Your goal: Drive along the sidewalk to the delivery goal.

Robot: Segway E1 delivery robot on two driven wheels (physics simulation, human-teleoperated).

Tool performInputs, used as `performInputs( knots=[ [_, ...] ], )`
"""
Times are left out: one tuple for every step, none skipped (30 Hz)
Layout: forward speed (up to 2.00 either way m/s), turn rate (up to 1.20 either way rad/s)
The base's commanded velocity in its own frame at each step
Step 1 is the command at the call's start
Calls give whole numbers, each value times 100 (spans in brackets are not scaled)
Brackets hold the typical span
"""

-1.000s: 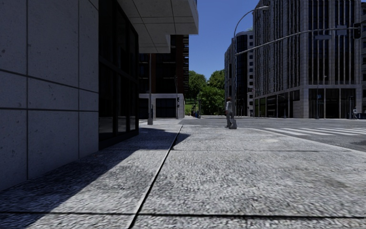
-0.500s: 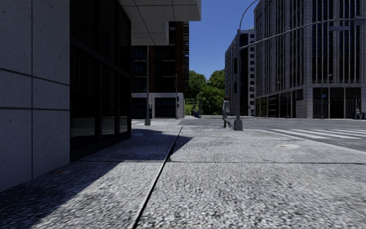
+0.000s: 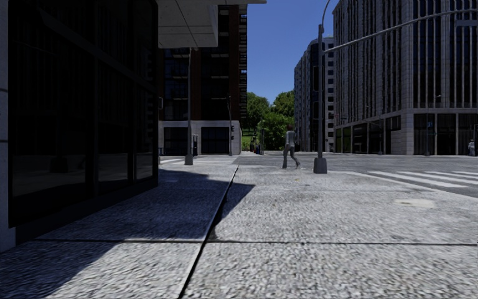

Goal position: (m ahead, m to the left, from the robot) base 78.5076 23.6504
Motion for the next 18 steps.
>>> performInputs(
  knots=[
    [200, 0],
    [200, 0],
    [200, 0],
    [200, 0],
    [200, 0],
    [200, 0],
    [200, 0],
    [200, 0],
    [200, 0],
    [200, 0],
    [200, 0],
    [200, 0],
    [200, 0],
    [200, 0],
    [200, 0],
    [200, 0],
    [200, 0],
    [200, 0]
  ],
)
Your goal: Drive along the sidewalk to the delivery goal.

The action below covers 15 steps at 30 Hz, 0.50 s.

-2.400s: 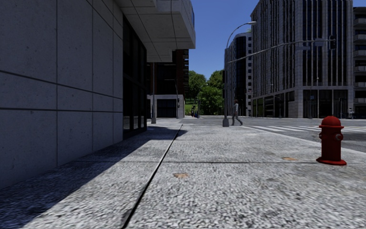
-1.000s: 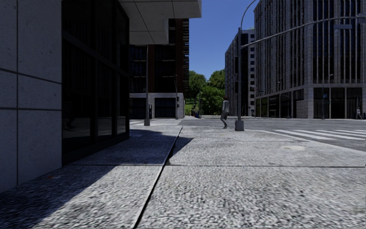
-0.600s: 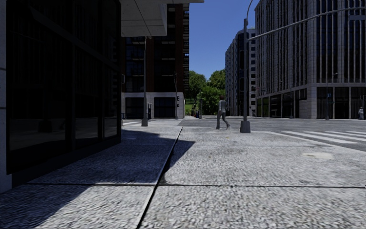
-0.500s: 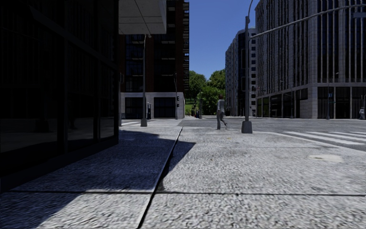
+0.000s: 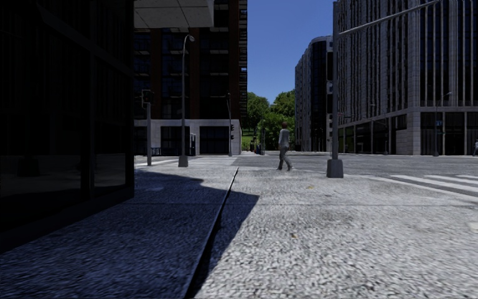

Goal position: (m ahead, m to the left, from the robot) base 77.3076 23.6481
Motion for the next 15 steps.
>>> performInputs(
  knots=[
    [200, 0],
    [200, 0],
    [200, 0],
    [200, 0],
    [200, 0],
    [200, 0],
    [200, 0],
    [200, 0],
    [200, 0],
    [200, 2],
    [200, 11],
    [200, 17],
    [200, 17],
    [200, 18],
    [200, 18]
  ],
)
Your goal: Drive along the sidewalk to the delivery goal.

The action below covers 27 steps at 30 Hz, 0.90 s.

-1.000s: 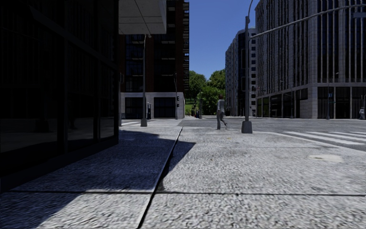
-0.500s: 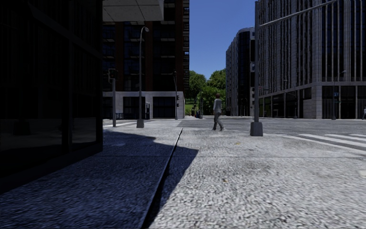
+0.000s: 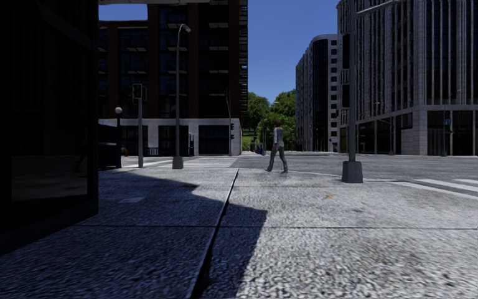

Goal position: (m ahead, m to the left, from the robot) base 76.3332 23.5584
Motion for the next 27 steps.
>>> performInputs(
  knots=[
    [200, 19],
    [200, 19],
    [200, 19],
    [200, 20],
    [200, 21],
    [200, 21],
    [200, 22],
    [200, 22],
    [200, 22],
    [200, 23],
    [200, 23],
    [200, 23],
    [200, 24],
    [200, 24],
    [200, 24],
    [200, 24],
    [200, 24],
    [200, 24],
    [200, 24],
    [200, 24],
    [200, 24],
    [200, 24],
    [200, 24],
    [200, 24],
    [200, 24],
    [200, 24],
    [200, 20]
  ],
)
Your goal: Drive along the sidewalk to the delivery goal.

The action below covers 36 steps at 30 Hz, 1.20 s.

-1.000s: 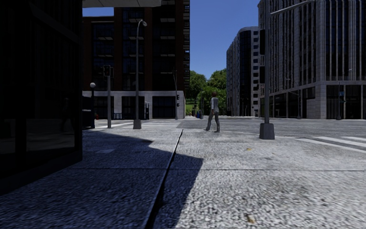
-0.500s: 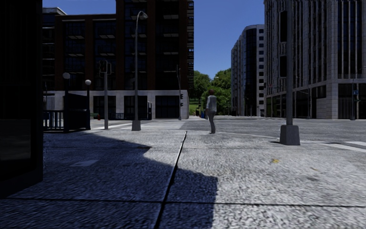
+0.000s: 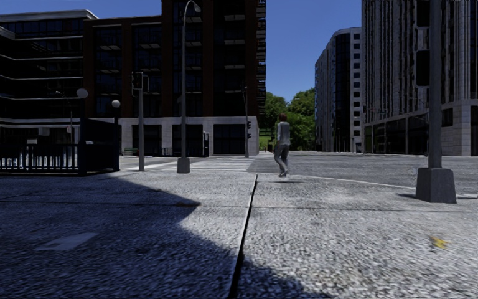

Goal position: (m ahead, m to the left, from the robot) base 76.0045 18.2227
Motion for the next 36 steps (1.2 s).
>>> performInputs(
  knots=[
    [200, 20],
    [200, 8],
    [200, 2],
    [200, 0],
    [200, 0],
    [200, 0],
    [200, 0],
    [200, 0],
    [200, 0],
    [200, 0],
    [200, 0],
    [200, 0],
    [200, 0],
    [200, 0],
    [200, 0],
    [200, 0],
    [200, 0],
    [200, 0],
    [200, 0],
    [200, 0],
    [200, 0],
    [200, 0],
    [200, 0],
    [200, 0],
    [200, 0],
    [200, 0],
    [200, 0],
    [200, 0],
    [200, 0],
    [200, 0],
    [200, 0],
    [200, 0],
    [200, 3],
    [200, 3],
    [200, 10],
    [200, 15]
  ],
)
